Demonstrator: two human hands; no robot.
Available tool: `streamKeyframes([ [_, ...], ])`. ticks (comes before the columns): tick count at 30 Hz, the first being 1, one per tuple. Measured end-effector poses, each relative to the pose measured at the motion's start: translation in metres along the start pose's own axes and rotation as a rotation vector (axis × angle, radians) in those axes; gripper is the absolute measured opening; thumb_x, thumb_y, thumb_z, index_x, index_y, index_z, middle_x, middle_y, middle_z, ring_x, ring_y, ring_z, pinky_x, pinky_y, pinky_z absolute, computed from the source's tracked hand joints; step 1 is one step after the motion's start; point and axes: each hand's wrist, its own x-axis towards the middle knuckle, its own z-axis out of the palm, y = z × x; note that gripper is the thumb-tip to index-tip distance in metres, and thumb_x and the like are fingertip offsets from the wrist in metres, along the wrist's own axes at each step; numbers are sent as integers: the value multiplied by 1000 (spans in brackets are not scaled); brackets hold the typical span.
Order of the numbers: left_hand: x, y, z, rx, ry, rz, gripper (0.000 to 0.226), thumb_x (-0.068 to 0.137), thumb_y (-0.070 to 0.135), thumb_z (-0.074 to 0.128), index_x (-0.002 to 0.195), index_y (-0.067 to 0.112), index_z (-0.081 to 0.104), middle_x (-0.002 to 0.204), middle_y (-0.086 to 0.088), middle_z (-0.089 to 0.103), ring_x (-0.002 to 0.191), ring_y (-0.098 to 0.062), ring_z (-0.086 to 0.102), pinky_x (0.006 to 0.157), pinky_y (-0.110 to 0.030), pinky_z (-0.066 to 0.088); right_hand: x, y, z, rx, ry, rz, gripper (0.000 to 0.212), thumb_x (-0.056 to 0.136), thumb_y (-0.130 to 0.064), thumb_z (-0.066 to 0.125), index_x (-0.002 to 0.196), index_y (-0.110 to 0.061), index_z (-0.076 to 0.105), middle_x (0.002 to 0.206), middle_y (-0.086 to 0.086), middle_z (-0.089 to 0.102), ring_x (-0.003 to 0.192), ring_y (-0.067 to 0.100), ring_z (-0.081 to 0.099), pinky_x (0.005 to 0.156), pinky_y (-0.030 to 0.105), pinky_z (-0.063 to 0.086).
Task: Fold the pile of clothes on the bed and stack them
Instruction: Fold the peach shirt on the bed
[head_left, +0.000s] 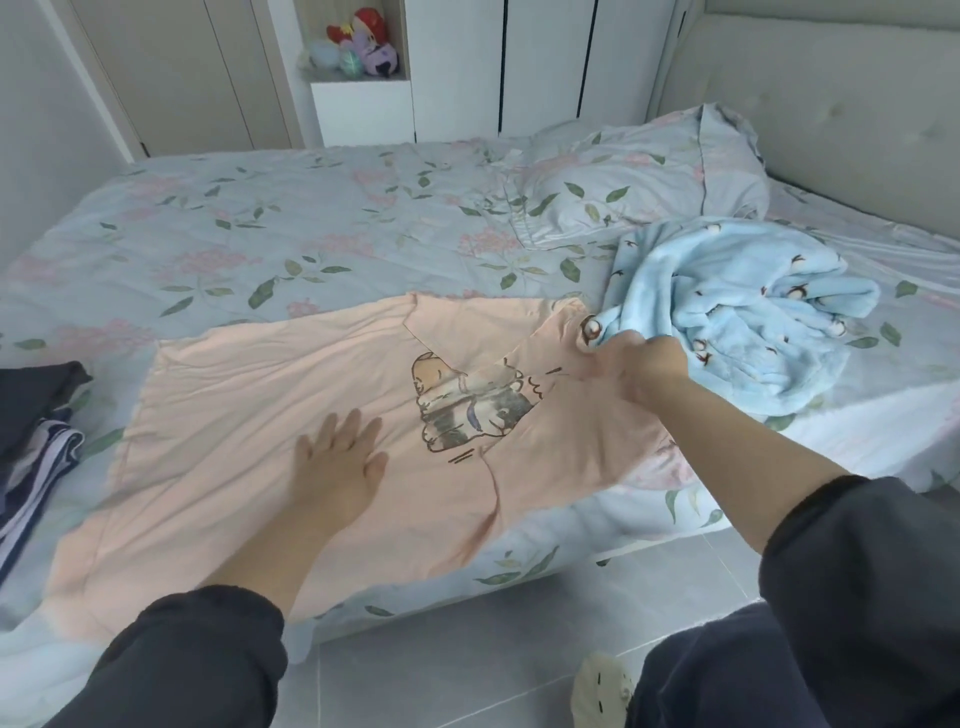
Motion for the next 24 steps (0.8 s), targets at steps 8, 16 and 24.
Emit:
streamKeyframes([
  [8,-14,-19,-36,-1654,184,-427,32,93,6,54,124,5,59,134,-7,56,110,-10,54,91,-18,39,-128,-91,86,-322,-364,-768,36,94,-10,46,127,-1,36,112,20,61,98,33,61,73,31,42],
  [16,-17,-21,-57,-1653,43,-509,22,100,15,41,117,7,52,90,-8,65,72,-16,60,69,-22,42,-127,-56,103,-222,-392,-747,25,94,-11,45,110,-4,63,111,10,65,105,27,59,86,28,42],
  [24,-4,49,-68,-1271,-288,-530,39,86,35,64,115,10,56,99,-11,64,68,-21,61,53,-26,49,-101,5,104,-571,-516,-653,36,95,-33,45,123,-10,52,120,9,54,112,29,50,92,34,40],
])
